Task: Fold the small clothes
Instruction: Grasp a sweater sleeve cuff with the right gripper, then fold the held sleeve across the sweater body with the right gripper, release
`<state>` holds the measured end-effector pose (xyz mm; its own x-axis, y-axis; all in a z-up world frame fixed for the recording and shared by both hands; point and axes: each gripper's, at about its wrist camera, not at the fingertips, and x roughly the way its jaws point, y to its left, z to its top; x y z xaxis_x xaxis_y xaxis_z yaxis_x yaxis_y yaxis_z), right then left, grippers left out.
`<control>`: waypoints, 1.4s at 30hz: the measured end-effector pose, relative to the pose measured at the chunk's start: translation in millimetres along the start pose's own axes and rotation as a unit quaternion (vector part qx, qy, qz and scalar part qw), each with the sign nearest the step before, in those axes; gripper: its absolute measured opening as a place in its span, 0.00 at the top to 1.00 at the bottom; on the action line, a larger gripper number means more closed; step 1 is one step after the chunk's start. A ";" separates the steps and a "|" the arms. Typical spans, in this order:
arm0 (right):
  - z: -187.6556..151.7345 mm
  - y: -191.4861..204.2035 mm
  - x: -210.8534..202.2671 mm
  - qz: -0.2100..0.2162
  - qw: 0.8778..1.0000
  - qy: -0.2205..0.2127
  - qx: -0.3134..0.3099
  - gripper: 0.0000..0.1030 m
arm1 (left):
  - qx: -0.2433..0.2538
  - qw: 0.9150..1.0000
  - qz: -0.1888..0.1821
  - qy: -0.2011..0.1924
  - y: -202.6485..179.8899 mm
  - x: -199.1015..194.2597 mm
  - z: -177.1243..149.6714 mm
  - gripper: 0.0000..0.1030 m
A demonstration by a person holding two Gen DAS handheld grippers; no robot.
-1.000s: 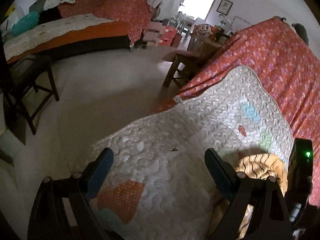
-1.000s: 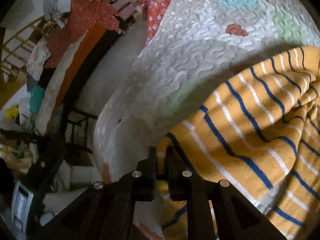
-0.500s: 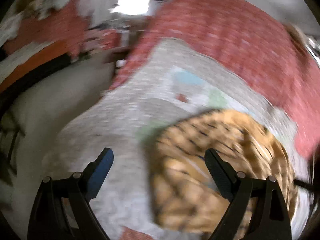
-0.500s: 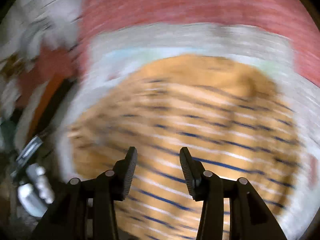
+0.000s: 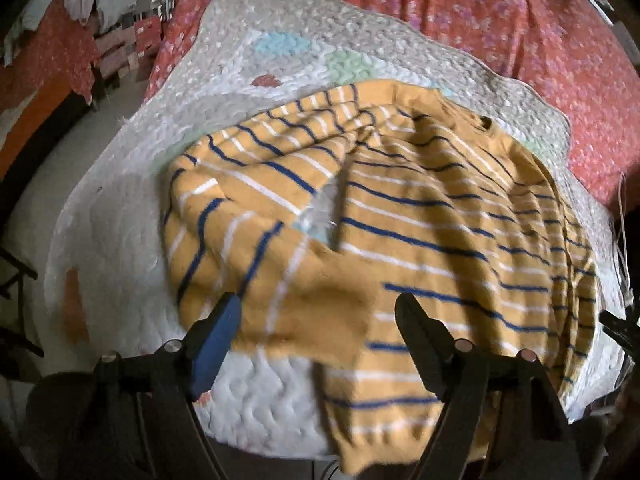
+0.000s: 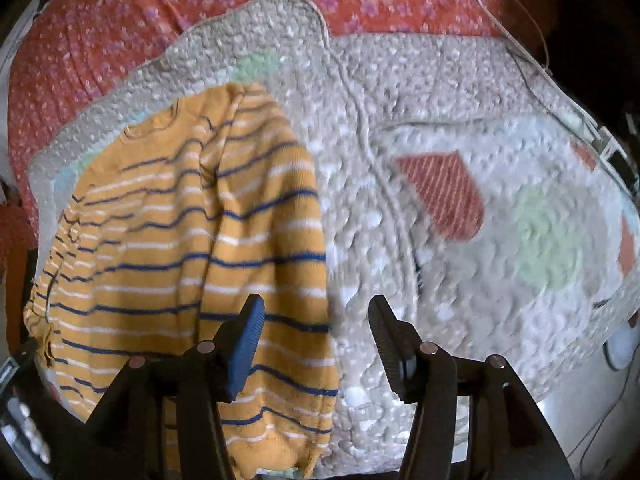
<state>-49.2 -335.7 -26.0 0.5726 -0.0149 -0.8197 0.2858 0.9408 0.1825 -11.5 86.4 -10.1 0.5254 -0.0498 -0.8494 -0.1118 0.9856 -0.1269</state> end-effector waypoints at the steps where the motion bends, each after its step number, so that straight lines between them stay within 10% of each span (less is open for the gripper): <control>1: -4.6 6.0 0.6 0.007 1.000 -0.013 -0.009 0.43 | 0.007 1.000 0.003 -0.003 -5.3 -4.2 -2.3 0.24; 10: -46.6 59.1 38.1 0.058 0.992 0.044 -0.103 0.48 | 0.048 0.999 0.010 0.016 -48.7 -13.4 -14.8 0.24; 14: -51.2 45.3 40.6 0.068 0.993 0.053 -0.079 0.89 | 0.063 0.998 0.010 0.016 -56.5 -17.2 -20.1 0.24; 17: -39.1 18.4 18.2 0.094 0.995 0.033 -0.025 0.91 | 0.058 0.998 0.011 0.015 -55.4 -18.3 -21.0 0.24; 32: 43.1 -154.8 -33.4 -0.135 0.979 -0.045 0.147 0.89 | -0.005 0.999 0.007 0.041 -18.6 -3.9 -12.9 0.24; 36: 30.0 -119.6 -50.5 -0.052 0.986 -0.060 0.145 0.77 | -0.015 0.998 0.002 0.059 -12.2 6.4 -14.9 0.24; 39: 8.6 -69.7 -39.3 0.047 0.994 -0.028 0.100 0.42 | -0.031 0.996 -0.024 0.086 -7.4 19.5 -20.1 0.24; 42: -25.4 -20.4 -9.0 0.118 0.990 0.043 0.055 0.42 | -0.041 0.991 -0.052 0.115 -6.0 33.9 -28.6 0.24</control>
<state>-79.7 -346.1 -36.0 0.5677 0.2350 -0.7890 0.2364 0.8715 0.4296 -17.1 74.1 -52.8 0.3319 -0.1945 -0.9230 -0.1415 0.9572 -0.2526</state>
